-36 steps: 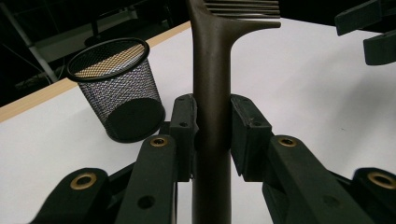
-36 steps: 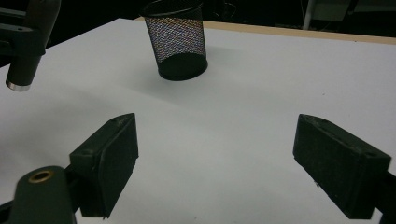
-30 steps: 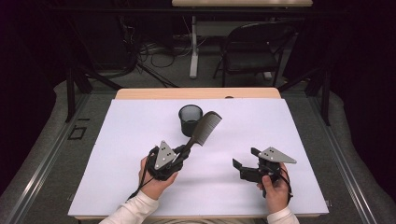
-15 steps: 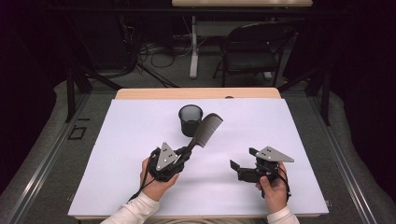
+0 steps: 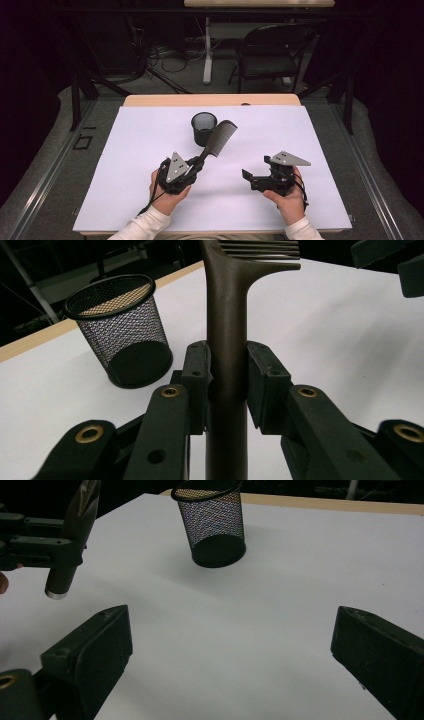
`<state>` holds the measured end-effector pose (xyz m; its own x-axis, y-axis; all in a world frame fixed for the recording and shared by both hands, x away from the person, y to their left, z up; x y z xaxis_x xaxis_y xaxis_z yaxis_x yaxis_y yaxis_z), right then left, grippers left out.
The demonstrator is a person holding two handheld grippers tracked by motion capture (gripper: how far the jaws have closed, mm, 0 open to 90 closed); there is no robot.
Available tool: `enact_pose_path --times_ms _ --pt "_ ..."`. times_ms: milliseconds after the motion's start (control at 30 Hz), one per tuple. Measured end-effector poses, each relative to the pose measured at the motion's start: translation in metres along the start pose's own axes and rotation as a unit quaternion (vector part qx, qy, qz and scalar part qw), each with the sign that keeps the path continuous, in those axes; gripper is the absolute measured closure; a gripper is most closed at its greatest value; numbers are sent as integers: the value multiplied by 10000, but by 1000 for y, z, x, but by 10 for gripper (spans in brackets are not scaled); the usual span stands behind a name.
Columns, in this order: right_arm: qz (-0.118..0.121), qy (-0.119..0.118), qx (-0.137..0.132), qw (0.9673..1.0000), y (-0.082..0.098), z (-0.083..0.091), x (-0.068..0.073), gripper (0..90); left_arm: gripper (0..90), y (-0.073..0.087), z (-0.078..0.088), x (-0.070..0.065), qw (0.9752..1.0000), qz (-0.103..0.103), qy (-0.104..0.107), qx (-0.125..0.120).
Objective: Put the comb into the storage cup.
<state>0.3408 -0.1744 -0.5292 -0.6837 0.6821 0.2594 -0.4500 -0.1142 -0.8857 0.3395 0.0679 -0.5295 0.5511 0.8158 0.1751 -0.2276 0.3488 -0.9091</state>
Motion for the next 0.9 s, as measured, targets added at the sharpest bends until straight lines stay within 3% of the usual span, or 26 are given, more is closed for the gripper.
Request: enact_pose_path --times_ms 467,733,900 --pt "-26 -227 75 9997 -25 -11 10 21 723 0 0 0 10000 12 -18 -31" --pt "-137 -398 -95 9991 -42 -19 15 38 723 0 0 1 10000 19 -27 -16" --pt "-155 -468 -178 9986 -48 -22 20 110 723 0 0 2 10000 50 -31 -14"
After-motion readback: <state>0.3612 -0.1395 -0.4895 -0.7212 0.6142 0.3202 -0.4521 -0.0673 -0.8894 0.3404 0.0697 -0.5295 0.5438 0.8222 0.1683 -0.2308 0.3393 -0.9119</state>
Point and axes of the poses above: each handheld gripper's, and its own axes: z roughly backward along the jaws, y roughly out of its underside, x roughly to its left, the point moved 6 cm from there along -z, roughly forward along the jaws, and after that the axes turned 12 degrees about -y, right-handed, at the moved point
